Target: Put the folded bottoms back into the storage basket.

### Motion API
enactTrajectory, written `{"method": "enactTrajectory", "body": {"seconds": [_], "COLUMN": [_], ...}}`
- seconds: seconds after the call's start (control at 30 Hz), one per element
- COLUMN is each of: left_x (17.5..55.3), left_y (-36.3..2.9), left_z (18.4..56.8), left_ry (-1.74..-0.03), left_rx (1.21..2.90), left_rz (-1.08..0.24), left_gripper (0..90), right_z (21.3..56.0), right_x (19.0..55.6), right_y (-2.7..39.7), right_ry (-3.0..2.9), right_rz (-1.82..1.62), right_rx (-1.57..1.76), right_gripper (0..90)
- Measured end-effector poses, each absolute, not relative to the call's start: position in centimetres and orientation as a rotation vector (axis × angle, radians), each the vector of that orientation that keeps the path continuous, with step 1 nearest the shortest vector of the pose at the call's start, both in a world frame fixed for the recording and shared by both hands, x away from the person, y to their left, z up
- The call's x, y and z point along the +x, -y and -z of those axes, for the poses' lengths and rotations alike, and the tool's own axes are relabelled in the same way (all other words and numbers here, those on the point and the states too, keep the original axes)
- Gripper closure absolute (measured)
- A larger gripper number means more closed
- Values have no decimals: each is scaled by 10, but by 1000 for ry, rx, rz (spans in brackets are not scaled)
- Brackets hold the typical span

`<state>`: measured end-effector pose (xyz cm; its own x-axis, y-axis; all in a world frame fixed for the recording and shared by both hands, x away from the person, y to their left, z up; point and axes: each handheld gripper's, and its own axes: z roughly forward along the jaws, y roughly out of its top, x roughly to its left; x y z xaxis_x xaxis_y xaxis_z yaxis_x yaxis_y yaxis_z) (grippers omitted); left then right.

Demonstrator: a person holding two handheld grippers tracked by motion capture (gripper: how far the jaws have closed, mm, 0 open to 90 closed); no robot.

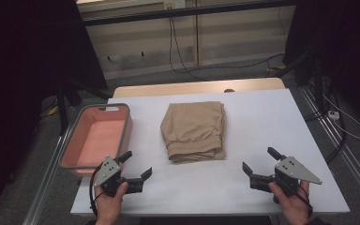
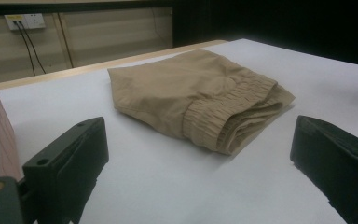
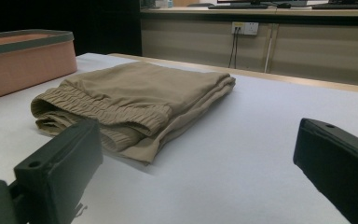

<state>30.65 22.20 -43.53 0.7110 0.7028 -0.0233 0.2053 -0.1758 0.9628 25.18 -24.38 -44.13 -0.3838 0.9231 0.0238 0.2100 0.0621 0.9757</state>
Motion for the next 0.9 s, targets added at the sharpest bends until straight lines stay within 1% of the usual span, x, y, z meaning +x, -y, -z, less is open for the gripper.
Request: {"method": "enactTrajectory", "body": {"seconds": [0.63, 0.9], "left_x": [305, 304], "left_y": [-222, -221], "left_z": [436, 437], "left_ry": [-724, -722], "left_rx": [1748, 1750], "left_rz": [-495, -483], "left_gripper": [43, 42], "right_z": [442, 441], "right_x": [255, 257], "right_y": [229, 217], "right_ry": [-1805, -1885], "right_rz": [-1395, -1408], "right_rx": [1095, 1035], "right_gripper": [11, 29]}}
